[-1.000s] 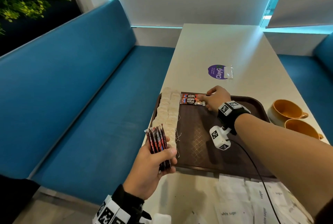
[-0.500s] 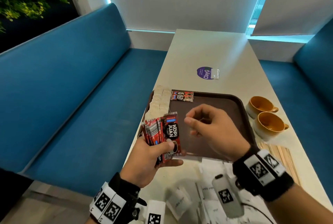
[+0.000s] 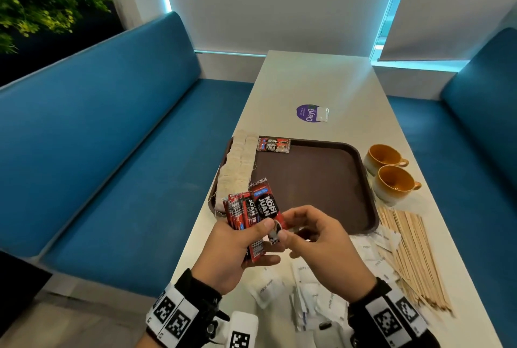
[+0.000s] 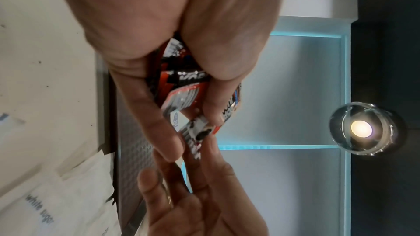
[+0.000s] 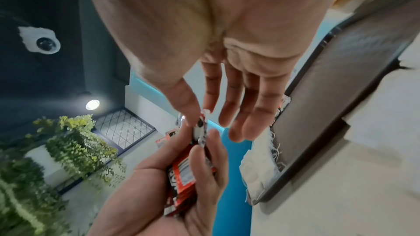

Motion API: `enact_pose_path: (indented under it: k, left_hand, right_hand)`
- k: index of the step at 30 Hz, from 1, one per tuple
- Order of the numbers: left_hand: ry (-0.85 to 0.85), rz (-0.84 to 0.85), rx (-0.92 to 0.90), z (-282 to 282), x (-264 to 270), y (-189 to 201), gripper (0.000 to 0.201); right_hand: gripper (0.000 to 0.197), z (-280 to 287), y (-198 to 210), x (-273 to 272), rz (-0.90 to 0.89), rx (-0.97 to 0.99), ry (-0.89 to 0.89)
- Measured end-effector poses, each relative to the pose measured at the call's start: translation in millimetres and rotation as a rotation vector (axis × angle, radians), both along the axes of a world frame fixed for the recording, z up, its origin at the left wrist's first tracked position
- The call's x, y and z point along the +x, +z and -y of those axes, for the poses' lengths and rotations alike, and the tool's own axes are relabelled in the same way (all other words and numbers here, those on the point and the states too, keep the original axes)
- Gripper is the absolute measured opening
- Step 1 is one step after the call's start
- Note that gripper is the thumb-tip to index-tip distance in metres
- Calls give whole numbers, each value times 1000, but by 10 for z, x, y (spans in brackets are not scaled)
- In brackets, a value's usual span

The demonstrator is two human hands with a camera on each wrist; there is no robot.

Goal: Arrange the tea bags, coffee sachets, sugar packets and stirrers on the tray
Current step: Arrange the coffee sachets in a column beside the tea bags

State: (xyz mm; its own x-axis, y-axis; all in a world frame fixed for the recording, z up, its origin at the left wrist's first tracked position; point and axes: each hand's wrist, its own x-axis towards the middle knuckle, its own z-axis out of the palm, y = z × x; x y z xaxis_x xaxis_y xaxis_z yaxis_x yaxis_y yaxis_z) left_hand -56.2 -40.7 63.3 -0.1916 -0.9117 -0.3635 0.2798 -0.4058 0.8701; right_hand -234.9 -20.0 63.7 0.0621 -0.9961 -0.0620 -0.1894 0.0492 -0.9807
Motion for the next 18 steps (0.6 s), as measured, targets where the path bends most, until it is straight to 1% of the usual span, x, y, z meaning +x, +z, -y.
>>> enact_pose_path:
  k: [4, 7, 10, 12, 16, 18]
  left_hand:
    - [-45, 51, -21, -32, -21, 4, 36]
    - [-16, 56, -31, -22, -22, 34, 42]
    - [60, 30, -55, 26, 38, 52, 31]
    - [78, 18, -71, 58, 81, 50, 26]
    - [71, -35, -95, 108, 130, 39, 27]
    - [85, -71, -112, 138, 146, 34, 28]
  right_hand:
    - [14, -29, 44, -12, 129, -18, -38]
    - [13, -13, 79, -64, 187, -26, -90]
    - [18, 8, 118, -131, 237, 30, -107]
    - [21, 21, 139, -169, 253, 59, -99]
    - [13, 89, 161, -226, 273, 56, -137]
    - [15, 136, 160, -238, 289, 73, -142]
